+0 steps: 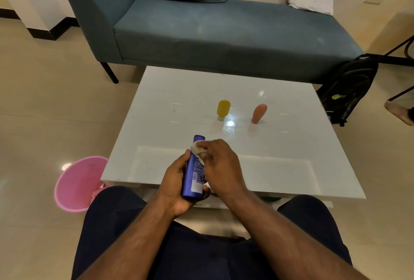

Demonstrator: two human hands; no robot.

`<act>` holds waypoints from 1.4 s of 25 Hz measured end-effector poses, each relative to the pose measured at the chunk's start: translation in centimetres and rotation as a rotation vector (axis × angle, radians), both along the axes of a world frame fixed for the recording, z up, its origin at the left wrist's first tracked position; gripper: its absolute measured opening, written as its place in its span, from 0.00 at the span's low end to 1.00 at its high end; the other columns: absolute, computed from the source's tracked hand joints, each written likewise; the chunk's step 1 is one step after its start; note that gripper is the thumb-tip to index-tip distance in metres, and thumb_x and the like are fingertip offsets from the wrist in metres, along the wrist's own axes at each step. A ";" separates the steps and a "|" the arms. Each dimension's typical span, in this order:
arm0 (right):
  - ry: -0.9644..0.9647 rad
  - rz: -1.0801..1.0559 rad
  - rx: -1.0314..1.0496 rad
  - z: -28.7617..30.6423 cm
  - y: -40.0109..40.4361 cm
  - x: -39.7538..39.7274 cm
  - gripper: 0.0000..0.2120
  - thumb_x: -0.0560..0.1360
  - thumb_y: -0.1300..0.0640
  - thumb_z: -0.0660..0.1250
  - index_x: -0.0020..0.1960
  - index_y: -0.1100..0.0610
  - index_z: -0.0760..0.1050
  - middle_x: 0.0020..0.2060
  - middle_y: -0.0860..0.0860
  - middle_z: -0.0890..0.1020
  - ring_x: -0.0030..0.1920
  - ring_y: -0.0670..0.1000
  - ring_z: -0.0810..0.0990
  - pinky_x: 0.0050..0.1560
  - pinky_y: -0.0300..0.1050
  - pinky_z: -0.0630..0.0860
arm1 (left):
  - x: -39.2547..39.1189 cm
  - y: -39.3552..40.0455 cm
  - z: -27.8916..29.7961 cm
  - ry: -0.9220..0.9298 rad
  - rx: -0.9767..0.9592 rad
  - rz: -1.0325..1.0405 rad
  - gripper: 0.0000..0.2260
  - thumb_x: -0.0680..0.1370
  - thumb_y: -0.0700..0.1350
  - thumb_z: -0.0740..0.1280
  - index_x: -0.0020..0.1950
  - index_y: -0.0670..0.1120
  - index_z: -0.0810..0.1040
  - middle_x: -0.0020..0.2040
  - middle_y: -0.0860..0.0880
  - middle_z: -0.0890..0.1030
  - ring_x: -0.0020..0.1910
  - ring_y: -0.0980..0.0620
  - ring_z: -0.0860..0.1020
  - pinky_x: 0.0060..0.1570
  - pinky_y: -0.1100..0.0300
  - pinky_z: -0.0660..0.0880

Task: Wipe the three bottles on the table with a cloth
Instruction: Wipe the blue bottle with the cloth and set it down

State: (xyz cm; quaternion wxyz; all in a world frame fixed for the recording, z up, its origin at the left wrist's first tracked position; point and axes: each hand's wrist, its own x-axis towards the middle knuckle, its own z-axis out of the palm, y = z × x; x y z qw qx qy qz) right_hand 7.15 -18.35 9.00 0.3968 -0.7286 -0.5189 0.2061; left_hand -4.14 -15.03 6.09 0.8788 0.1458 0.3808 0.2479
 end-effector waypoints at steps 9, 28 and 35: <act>-0.144 -0.002 0.025 0.0 0.9 1.7 0.12 0.74 0.65 0.64 0.54 0.55 0.80 0.51 0.48 0.77 0.53 0.47 0.77 0.57 0.39 0.74 | 0.4 -0.3 0.0 0.030 0.012 -0.042 0.19 0.80 0.58 0.63 0.59 0.44 0.81 0.44 0.43 0.83 0.37 0.47 0.81 0.36 0.55 0.76; -0.126 0.130 0.006 -0.8 0.8 1.1 0.04 0.78 0.50 0.62 0.51 0.47 0.74 0.48 0.45 0.76 0.49 0.40 0.76 0.47 0.33 0.74 | 0.8 -0.2 -0.6 0.146 0.179 0.046 0.18 0.81 0.56 0.62 0.60 0.44 0.80 0.42 0.44 0.84 0.36 0.48 0.81 0.36 0.54 0.78; -0.364 0.243 0.084 -0.9 -1.5 -0.2 0.14 0.76 0.55 0.66 0.61 0.52 0.77 0.55 0.51 0.79 0.54 0.52 0.76 0.57 0.44 0.74 | 0.4 -0.2 -0.3 0.031 0.054 0.086 0.19 0.81 0.55 0.63 0.62 0.42 0.80 0.45 0.41 0.84 0.40 0.46 0.83 0.40 0.52 0.81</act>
